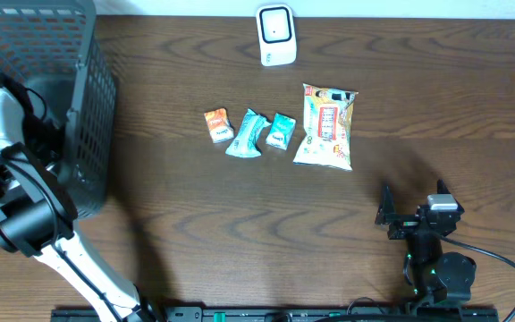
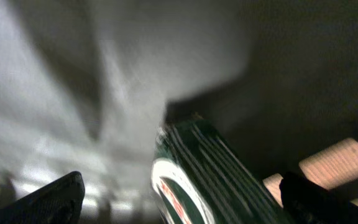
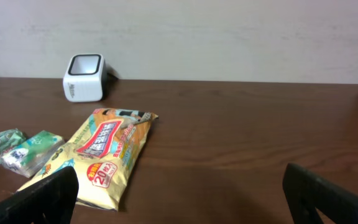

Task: Scan the item barcode

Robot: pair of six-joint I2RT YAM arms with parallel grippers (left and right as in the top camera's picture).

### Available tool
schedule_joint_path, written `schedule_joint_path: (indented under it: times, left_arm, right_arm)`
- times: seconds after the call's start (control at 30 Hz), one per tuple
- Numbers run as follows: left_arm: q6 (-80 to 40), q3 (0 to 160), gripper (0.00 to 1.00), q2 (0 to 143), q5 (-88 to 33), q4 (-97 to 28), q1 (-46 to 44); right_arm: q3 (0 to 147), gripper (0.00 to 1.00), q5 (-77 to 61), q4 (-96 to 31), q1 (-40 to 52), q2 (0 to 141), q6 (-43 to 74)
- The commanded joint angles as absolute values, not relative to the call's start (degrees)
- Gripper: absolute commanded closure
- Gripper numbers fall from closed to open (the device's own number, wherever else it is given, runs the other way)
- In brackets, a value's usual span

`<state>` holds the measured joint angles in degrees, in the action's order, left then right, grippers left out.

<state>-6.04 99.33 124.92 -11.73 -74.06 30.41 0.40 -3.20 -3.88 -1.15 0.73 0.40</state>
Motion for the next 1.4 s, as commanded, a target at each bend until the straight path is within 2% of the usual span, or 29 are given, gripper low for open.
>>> schedule_joint_path:
  times: [0.0, 0.2, 0.23, 0.27, 0.37, 0.47, 0.83, 0.97, 1.1, 1.37]
  left_arm:
    - [-6.31, 96.51, 0.11, 123.76, -12.82, -72.55, 28.16]
    - [-6.31, 96.42, 0.40, 123.76, -12.38, -71.66, 27.99]
    - [-6.28, 96.42, 0.52, 123.76, -12.36, -71.64, 27.99]
    - [-6.28, 96.42, 0.58, 123.76, -12.34, -71.64, 28.01]
    - [-6.31, 96.64, 0.60, 123.76, -12.38, -71.48, 28.29]
    - [-6.33, 98.08, 0.73, 123.74, -12.43, -72.16, 28.99]
    - [-6.70, 119.81, 0.74, 122.13, -20.82, -83.66, 32.84]
    - [-11.03, 129.03, 0.74, 118.87, -24.86, -84.79, 34.52]
    - [-12.95, 135.28, 0.74, 112.75, -33.34, -81.97, 35.97]
    - [-23.49, 135.90, 0.74, 94.87, -35.70, -69.54, 35.42]
  right_arm:
    - [0.32, 0.01, -3.55, -4.10, -0.64, 0.54, 0.80]
    - [0.32, 0.01, -3.55, -4.10, -0.64, 0.54, 0.80]
    - [0.32, 0.01, -3.55, -4.10, -0.64, 0.54, 0.80]
    - [0.32, 0.01, -3.55, -4.10, -0.64, 0.54, 0.80]
    - [0.32, 0.01, -3.55, -4.10, -0.64, 0.54, 0.80]
    - [0.32, 0.01, -3.55, -4.10, -0.64, 0.54, 0.80]
    - [0.32, 0.01, -3.55, -4.10, -0.64, 0.54, 0.80]
    - [0.32, 0.01, -3.55, -4.10, -0.64, 0.54, 0.80]
    - [0.32, 0.01, -3.55, -4.10, -0.64, 0.56, 0.80]
    - [0.32, 0.01, -3.55, -4.10, -0.64, 0.56, 0.80]
